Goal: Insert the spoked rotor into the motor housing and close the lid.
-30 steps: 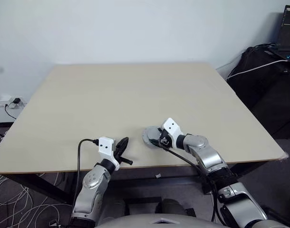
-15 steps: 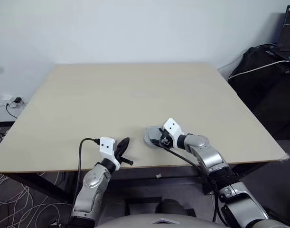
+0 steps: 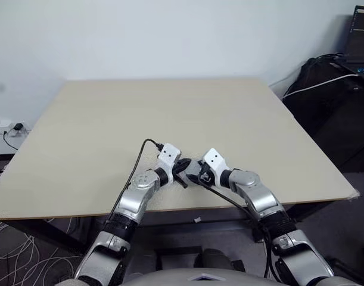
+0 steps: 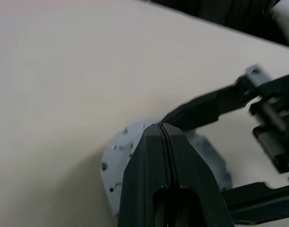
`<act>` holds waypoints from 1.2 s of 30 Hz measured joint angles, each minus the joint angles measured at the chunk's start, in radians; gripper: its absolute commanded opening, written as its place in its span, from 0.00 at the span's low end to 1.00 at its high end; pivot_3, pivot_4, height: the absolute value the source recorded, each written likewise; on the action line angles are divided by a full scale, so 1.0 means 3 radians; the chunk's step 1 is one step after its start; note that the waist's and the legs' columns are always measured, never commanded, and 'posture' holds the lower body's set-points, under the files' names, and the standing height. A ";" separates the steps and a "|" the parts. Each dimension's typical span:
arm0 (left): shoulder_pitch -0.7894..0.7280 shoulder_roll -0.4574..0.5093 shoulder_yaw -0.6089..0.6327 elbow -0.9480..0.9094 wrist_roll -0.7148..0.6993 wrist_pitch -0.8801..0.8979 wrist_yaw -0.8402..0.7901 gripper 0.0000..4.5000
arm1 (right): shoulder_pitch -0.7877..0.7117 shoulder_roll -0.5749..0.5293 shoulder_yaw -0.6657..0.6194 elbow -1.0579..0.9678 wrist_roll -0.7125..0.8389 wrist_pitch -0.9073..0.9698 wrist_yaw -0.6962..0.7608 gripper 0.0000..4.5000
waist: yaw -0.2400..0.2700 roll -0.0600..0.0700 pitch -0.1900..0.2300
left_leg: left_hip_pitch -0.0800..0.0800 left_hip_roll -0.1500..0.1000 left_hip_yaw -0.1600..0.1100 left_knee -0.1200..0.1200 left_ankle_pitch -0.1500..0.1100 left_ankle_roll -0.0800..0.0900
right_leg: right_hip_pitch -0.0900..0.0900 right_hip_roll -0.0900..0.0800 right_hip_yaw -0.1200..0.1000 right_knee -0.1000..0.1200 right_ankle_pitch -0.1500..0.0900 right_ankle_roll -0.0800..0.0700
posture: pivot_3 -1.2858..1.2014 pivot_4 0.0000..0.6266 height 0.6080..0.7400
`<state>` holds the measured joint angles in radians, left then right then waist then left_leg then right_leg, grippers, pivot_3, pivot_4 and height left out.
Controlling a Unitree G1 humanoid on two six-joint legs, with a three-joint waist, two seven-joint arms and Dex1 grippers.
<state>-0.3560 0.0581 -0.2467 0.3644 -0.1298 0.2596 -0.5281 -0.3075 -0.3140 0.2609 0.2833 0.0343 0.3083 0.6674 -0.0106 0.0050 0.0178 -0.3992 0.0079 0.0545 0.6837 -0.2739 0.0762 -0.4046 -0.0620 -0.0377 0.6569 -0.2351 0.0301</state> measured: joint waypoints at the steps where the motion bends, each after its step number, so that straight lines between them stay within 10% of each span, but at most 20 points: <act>1: -0.0051 -0.0008 0.0011 0.0051 -0.0002 0.0039 -0.0005 0.00 | 0.0016 0.0000 -0.0008 -0.0016 0.0000 0.0002 -0.0011 0.73 | 0.0001 -0.0001 0.0000 | 0.0000 0.0000 0.0000 0.0000 0.0000 0.0000 | 0.0001 0.0000 0.0000 0.0000 0.0000 0.0000 | 0.52 0.00 1.00; 34: -0.0588 -0.0052 0.0076 0.0472 0.0014 0.0955 -0.0419 0.00 | 0.0185 0.0020 -0.0030 -0.0264 -0.0007 0.0101 -0.0136 0.73 | 0.0002 -0.0002 0.0001 | -0.0002 -0.0001 -0.0016 -0.0007 -0.0002 -0.0001 | 0.0020 -0.0027 -0.0003 -0.0040 0.0008 0.0004 | 0.52 0.00 1.00; 36: -0.0592 -0.0053 0.0066 0.0471 0.0016 0.0974 -0.0424 0.00 | 0.0188 0.0017 -0.0030 -0.0270 -0.0008 0.0105 -0.0137 0.89 | 0.0002 -0.0002 0.0001 | -0.0002 -0.0002 -0.0017 -0.0007 -0.0002 -0.0002 | 0.0020 -0.0030 -0.0003 -0.0040 0.0009 0.0004 | 0.52 0.00 1.00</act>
<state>-0.5337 0.0422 -0.2268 0.5057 -0.1251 0.5516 -0.6554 -0.2509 -0.3090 0.2518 0.2022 0.0318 0.3398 0.6263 -0.0099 0.0044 0.0181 -0.3999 0.0075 0.0494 0.6815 -0.2746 0.0757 -0.3986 -0.0709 -0.0387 0.6448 -0.2325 0.0313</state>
